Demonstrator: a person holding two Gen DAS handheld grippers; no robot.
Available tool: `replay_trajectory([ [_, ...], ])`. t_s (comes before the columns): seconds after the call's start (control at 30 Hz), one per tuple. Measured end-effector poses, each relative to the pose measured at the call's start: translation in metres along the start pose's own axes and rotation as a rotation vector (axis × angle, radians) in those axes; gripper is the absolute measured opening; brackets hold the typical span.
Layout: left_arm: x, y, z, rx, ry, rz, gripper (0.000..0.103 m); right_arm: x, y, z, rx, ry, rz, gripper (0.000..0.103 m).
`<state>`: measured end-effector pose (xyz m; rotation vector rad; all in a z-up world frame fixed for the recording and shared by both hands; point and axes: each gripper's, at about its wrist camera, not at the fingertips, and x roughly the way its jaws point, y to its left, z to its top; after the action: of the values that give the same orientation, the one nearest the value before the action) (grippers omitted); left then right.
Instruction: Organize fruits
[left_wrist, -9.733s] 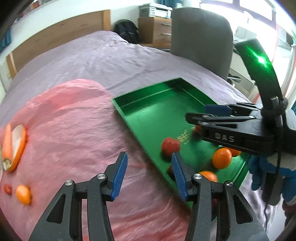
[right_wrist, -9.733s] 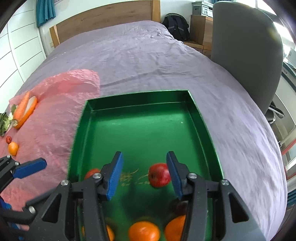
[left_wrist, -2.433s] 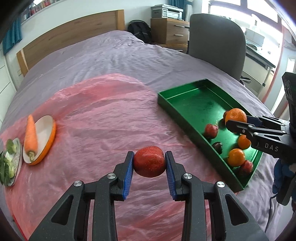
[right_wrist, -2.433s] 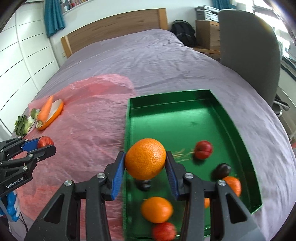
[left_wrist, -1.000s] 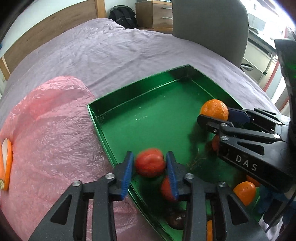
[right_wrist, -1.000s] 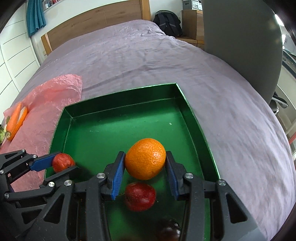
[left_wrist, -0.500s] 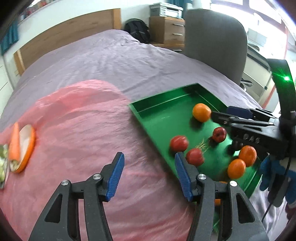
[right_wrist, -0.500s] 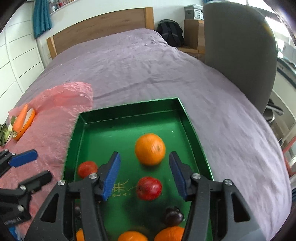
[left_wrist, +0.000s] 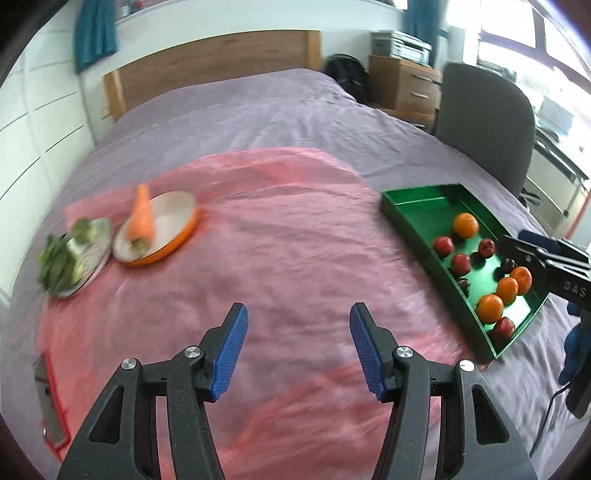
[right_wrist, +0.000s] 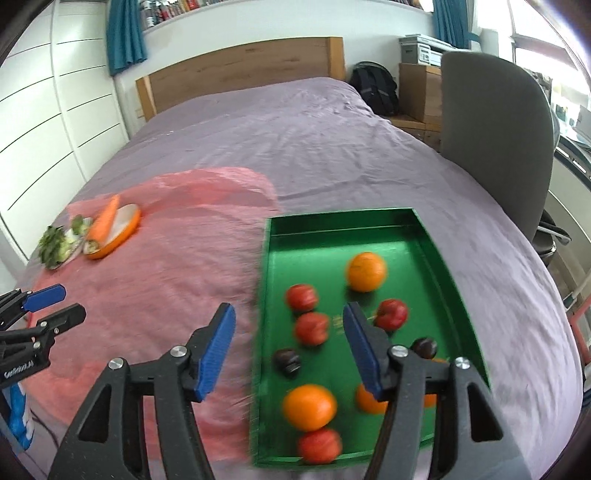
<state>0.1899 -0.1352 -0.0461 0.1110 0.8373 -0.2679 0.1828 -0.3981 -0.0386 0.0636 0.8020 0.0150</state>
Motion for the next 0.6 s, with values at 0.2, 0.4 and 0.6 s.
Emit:
replay_trajectory([
  [0.2,-0.034,0.048,-0.028,-0.073,-0.02,0.061,0.056,-0.023,0.046,-0.018,-0.022,-0.012,0.025,0.103],
  [0.4,-0.073,0.095,-0.059,-0.153,-0.044,0.124,0.056,-0.045,0.089,-0.04,-0.031,-0.007,0.075,0.103],
  [0.6,-0.114,0.13,-0.091,-0.207,-0.082,0.189,0.056,-0.07,0.136,-0.067,-0.082,-0.002,0.117,0.103],
])
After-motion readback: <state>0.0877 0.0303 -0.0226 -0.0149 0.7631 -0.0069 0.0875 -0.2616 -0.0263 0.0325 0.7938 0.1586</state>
